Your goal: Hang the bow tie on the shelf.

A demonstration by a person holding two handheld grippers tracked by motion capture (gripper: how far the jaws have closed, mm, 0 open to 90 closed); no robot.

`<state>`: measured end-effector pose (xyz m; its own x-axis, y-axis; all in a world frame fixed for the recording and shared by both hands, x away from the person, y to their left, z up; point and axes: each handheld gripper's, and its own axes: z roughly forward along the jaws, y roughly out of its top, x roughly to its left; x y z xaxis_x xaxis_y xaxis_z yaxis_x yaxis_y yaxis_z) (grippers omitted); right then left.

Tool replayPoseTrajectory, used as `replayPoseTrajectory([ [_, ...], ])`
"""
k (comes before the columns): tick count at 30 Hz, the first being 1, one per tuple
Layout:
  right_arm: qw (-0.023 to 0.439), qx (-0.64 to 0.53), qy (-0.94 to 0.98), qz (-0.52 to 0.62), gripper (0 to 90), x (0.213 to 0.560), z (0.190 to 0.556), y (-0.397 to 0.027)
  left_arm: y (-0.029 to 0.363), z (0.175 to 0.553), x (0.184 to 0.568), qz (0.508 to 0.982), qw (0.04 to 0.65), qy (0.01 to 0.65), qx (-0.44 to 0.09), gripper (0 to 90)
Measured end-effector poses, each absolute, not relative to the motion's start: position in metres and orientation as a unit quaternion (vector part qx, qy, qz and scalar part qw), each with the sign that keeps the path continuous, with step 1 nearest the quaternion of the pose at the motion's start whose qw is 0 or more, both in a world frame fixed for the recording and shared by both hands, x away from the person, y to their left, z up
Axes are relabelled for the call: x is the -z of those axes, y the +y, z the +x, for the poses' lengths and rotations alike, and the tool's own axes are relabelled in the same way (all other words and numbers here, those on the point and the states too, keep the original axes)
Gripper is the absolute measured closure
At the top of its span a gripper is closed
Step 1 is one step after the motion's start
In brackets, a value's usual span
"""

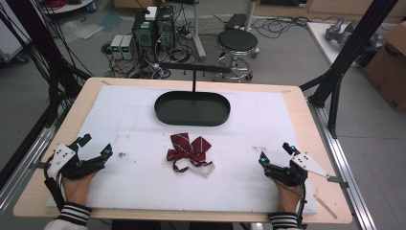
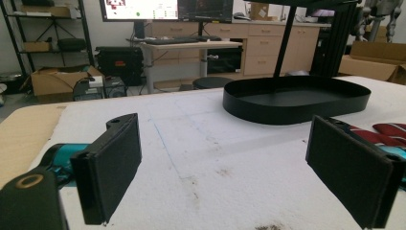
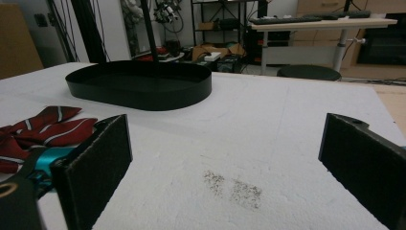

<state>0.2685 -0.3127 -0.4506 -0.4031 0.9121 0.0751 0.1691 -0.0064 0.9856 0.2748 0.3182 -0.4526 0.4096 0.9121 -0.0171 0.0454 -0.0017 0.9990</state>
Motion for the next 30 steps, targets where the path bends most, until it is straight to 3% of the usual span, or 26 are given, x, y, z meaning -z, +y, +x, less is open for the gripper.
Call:
replayPoseTrajectory([
  [9, 0.333, -0.562, 0.620, 0.434, 3.1, 0.451, 0.268, -0.313, 0.319, 0.280, 0.449, 0.618, 0.576, 0.405, -0.351, 12.3],
  [17, 0.337, -0.559, 0.621, 0.435, 3.2, 0.451, 0.268, -0.312, 0.315, 0.287, 0.422, 0.653, 0.554, 0.391, -0.337, 12.3],
  [30, 0.337, -0.559, 0.621, 0.434, 3.2, 0.451, 0.268, -0.312, 0.262, 0.311, 0.354, 0.744, 0.530, 0.291, -0.285, 12.5],
])
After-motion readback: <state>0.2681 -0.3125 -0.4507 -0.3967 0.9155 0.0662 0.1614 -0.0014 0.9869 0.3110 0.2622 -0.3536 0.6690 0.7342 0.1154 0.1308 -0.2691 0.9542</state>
